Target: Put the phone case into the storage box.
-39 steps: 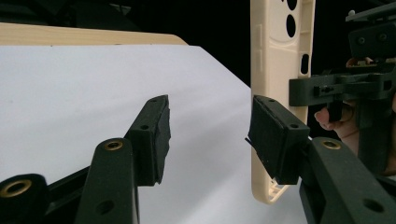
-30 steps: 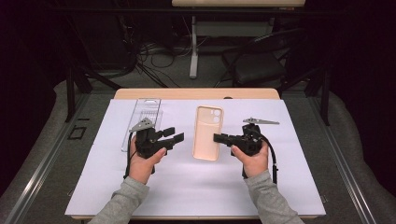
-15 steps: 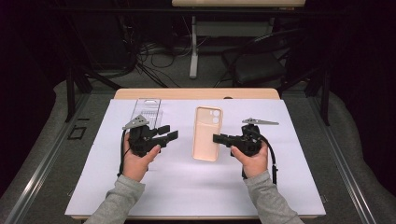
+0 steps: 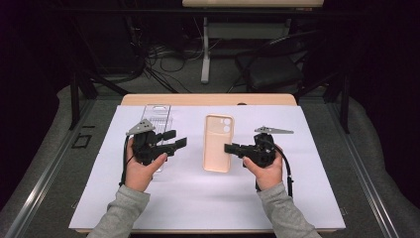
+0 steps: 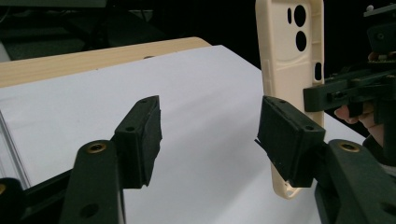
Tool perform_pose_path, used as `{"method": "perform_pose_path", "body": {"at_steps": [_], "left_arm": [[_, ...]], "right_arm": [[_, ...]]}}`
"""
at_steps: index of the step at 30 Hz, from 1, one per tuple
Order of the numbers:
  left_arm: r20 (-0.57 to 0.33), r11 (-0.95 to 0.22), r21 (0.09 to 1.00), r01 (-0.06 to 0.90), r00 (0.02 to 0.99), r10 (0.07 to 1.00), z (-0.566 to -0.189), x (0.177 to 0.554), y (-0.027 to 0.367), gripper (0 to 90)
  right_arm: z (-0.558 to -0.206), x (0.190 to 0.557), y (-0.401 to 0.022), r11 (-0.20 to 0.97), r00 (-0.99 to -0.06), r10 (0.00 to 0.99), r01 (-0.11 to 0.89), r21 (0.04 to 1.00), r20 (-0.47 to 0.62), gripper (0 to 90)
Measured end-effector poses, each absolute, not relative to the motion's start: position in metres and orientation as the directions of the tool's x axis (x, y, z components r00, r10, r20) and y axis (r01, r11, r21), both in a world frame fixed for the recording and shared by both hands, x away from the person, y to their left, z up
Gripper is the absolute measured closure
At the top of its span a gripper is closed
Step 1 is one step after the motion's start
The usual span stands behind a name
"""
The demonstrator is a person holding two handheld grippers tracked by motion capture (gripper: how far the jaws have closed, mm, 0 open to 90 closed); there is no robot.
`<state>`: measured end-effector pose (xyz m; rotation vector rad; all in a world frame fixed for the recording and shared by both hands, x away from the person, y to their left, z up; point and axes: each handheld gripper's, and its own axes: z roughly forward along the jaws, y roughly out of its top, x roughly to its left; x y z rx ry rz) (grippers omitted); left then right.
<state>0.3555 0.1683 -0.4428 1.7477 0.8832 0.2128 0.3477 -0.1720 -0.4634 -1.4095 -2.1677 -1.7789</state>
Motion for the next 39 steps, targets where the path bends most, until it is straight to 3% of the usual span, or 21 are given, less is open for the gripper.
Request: {"method": "perform_pose_path", "body": {"at_steps": [8,39], "left_arm": [[-0.268,-0.113,0.889,0.445,0.704,0.658,-0.436,0.353,0.171,34.4],[-0.230,-0.152,0.888,0.434,0.705,0.671,-0.431,0.346,0.161,32.4]], "right_arm": [[-0.463,0.344,-0.166,-0.020,-0.617,0.619,0.607,0.795,0.486,80.9],[-0.467,0.334,-0.144,0.053,-0.645,0.644,0.574,0.817,0.412,80.9]]}}
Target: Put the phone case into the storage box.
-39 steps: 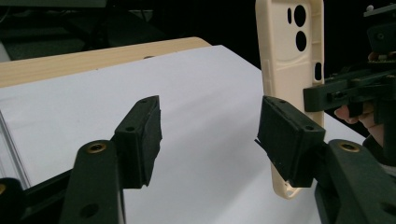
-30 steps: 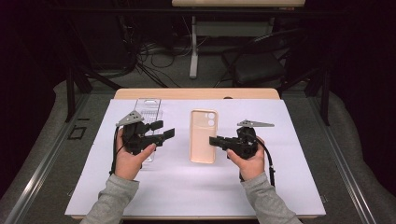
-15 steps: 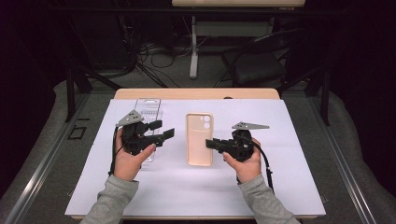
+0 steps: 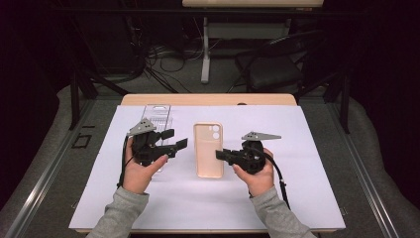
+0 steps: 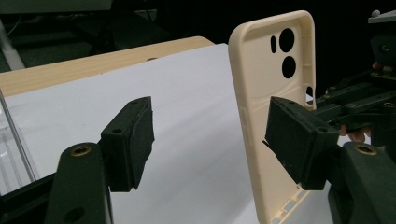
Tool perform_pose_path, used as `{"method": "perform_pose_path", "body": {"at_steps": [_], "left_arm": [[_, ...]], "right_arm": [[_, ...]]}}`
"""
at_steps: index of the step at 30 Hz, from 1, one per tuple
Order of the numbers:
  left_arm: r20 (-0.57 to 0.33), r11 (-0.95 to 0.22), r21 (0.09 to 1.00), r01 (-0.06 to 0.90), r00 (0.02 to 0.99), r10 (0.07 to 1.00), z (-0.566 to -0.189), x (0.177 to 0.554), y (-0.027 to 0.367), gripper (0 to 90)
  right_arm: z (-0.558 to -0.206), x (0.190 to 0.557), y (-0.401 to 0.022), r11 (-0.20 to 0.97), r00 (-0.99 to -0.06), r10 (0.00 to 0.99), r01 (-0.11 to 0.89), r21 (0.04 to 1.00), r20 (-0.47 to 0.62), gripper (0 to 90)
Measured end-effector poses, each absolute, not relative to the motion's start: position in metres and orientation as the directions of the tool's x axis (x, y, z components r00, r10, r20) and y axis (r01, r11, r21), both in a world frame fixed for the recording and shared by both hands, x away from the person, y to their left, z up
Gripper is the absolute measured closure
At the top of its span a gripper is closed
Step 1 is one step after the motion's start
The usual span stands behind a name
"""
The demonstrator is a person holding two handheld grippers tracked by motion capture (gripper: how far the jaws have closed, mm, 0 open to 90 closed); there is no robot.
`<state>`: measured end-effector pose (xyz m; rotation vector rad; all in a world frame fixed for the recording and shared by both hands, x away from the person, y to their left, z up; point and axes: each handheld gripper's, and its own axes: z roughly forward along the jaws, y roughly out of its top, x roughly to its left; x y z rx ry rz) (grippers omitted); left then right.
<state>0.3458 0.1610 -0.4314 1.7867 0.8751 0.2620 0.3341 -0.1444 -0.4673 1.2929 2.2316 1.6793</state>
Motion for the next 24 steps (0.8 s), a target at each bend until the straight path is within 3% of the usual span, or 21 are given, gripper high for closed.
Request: {"method": "perform_pose_path", "body": {"at_steps": [13,24], "left_arm": [[-0.227,-0.170,0.881,0.442,0.709,0.668,-0.434,0.344,0.153,30.6],[-0.227,-0.159,0.882,0.444,0.694,0.684,-0.432,0.343,0.156,34.5]], "right_arm": [[-0.471,0.330,-0.135,0.082,-0.652,0.660,0.556,0.827,0.374,80.9],[-0.476,0.326,-0.126,0.108,-0.661,0.665,0.546,0.831,0.348,80.9]]}}
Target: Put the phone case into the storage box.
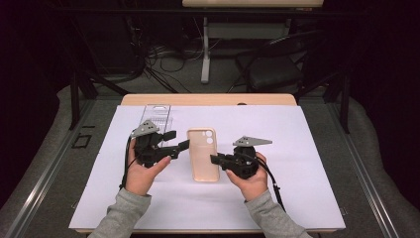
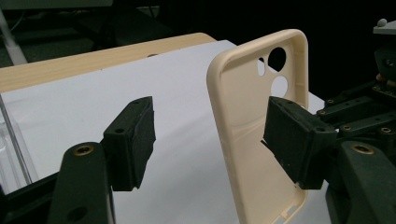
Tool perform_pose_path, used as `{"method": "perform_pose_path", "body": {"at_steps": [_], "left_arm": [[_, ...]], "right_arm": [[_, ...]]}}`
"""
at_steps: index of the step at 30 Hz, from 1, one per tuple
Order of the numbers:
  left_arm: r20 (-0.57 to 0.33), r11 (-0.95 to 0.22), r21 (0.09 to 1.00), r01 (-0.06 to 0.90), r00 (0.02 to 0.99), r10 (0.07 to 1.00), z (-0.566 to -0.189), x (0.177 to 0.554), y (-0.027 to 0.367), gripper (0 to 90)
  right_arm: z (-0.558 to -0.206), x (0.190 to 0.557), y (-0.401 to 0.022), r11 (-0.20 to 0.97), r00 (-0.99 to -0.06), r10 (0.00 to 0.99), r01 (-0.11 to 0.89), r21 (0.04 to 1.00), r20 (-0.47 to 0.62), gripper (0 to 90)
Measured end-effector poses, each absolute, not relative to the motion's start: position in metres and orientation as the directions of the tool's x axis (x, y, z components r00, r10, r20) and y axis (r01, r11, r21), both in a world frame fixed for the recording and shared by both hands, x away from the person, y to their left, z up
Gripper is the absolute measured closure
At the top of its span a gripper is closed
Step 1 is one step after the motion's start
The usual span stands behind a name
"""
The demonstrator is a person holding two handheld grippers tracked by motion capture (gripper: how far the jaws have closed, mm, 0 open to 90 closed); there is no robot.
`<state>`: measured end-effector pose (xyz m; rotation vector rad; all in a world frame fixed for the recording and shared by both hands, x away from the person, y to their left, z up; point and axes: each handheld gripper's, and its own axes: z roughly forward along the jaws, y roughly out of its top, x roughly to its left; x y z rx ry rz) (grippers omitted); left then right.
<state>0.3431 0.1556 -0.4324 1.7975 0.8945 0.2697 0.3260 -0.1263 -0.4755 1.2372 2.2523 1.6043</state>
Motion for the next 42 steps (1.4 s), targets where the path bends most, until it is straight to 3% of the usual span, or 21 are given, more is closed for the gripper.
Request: {"method": "perform_pose_path", "body": {"at_steps": [11,31,42], "left_arm": [[-0.178,-0.200,0.882,0.427,0.694,0.698,-0.431,0.341,0.154,38.5],[0.080,-0.383,0.865,0.325,0.664,0.743,-0.421,0.331,0.146,46.3],[0.070,-0.400,0.854,0.334,0.687,0.723,-0.422,0.330,0.144,55.9]], "right_arm": [[-0.477,0.324,-0.122,0.130,-0.672,0.664,0.535,0.835,0.328,80.9],[-0.480,0.320,-0.113,0.171,-0.691,0.655,0.528,0.832,0.305,80.9],[-0.482,0.318,-0.109,0.192,-0.700,0.653,0.523,0.831,0.290,80.9]]}}
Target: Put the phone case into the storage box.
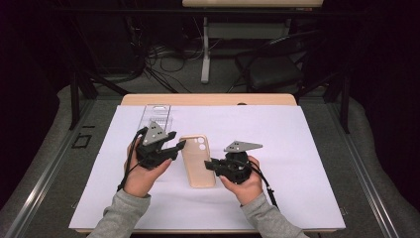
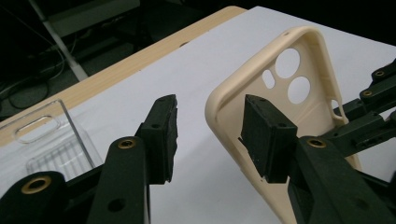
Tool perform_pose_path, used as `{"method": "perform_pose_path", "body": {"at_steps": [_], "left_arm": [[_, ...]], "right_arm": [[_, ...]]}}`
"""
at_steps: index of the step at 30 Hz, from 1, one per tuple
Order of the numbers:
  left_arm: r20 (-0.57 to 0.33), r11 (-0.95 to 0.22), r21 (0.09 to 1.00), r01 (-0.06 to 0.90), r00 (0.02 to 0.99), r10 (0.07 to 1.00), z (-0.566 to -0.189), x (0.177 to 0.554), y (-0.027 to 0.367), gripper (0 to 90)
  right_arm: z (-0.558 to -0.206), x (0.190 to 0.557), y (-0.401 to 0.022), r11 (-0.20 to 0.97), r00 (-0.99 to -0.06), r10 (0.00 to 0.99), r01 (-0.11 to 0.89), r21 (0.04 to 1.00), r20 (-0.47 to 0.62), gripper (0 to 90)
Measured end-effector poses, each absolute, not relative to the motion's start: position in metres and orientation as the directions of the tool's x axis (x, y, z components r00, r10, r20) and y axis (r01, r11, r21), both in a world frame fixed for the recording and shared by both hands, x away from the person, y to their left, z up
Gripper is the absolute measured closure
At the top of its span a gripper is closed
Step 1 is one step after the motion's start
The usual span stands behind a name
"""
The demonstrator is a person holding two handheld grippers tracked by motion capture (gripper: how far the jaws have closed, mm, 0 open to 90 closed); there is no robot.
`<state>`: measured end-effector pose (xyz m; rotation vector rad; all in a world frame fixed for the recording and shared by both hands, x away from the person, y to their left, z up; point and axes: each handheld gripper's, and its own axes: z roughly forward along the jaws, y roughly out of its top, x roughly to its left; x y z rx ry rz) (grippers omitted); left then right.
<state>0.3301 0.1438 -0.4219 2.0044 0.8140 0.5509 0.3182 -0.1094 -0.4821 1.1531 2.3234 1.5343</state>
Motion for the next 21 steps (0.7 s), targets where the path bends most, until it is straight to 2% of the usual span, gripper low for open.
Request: {"method": "perform_pose_path", "body": {"at_steps": [9,21], "left_arm": [[0.070,-0.423,0.843,0.332,0.712,0.699,-0.4227,0.3298,0.1420,61.8],[0.044,-0.439,0.833,0.337,0.750,0.660,-0.4192,0.3325,0.1485,63.2]], "right_arm": [[-0.4826,0.3178,-0.1082,0.203,-0.708,0.648,0.517,0.832,0.281,80.9],[-0.4822,0.3167,-0.1069,0.224,-0.728,0.629,0.507,0.832,0.274,81.0]]}}
